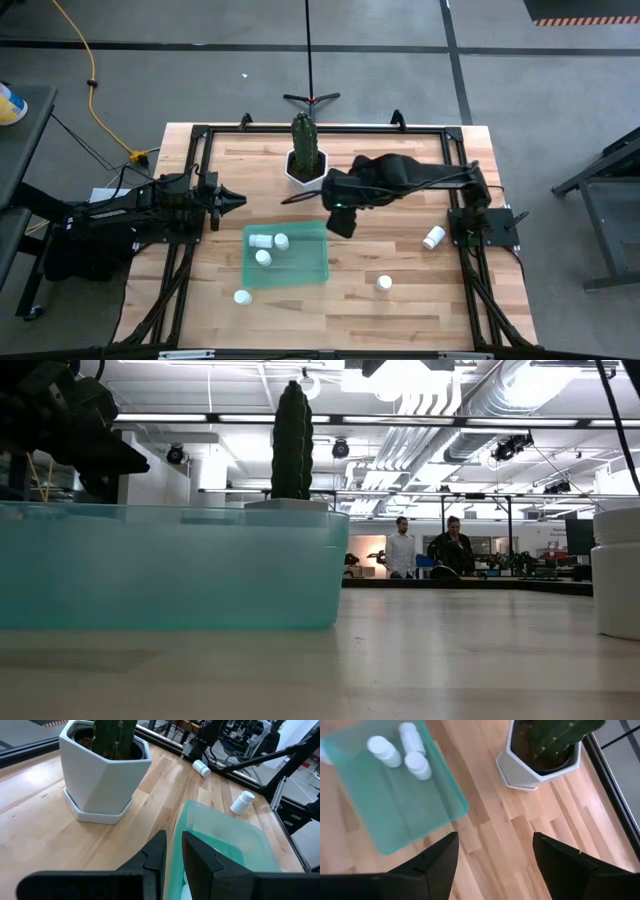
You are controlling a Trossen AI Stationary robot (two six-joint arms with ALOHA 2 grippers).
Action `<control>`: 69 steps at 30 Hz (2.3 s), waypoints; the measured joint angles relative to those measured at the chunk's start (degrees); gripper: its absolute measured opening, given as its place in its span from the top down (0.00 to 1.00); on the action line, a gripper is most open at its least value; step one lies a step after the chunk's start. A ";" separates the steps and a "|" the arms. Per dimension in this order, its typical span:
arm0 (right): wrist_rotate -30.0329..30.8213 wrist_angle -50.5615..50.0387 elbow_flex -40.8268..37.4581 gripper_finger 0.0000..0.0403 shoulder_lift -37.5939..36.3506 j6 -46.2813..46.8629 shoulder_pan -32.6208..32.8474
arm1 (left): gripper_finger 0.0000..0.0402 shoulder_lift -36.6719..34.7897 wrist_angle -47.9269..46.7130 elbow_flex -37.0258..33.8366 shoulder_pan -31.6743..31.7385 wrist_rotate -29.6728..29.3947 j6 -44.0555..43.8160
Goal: Pick and place pill bottles into a basket
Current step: Put the white pill bottle into the green bin
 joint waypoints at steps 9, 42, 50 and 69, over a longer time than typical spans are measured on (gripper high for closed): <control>-2.56 -0.01 -0.74 0.39 -4.57 1.95 2.22 | 0.76 0.00 -0.01 0.00 0.00 0.00 0.00; 14.64 0.04 -7.62 0.39 -31.41 -1.62 4.44 | 0.76 0.00 -0.09 0.00 0.01 -0.02 -0.05; 15.06 -0.14 -33.31 0.39 -50.99 8.21 4.44 | 0.76 0.00 -0.17 0.02 0.00 -0.21 -0.15; -1.13 -0.07 -62.93 0.39 -80.97 22.16 4.41 | 0.76 0.00 -0.46 0.09 0.00 -0.44 -1.70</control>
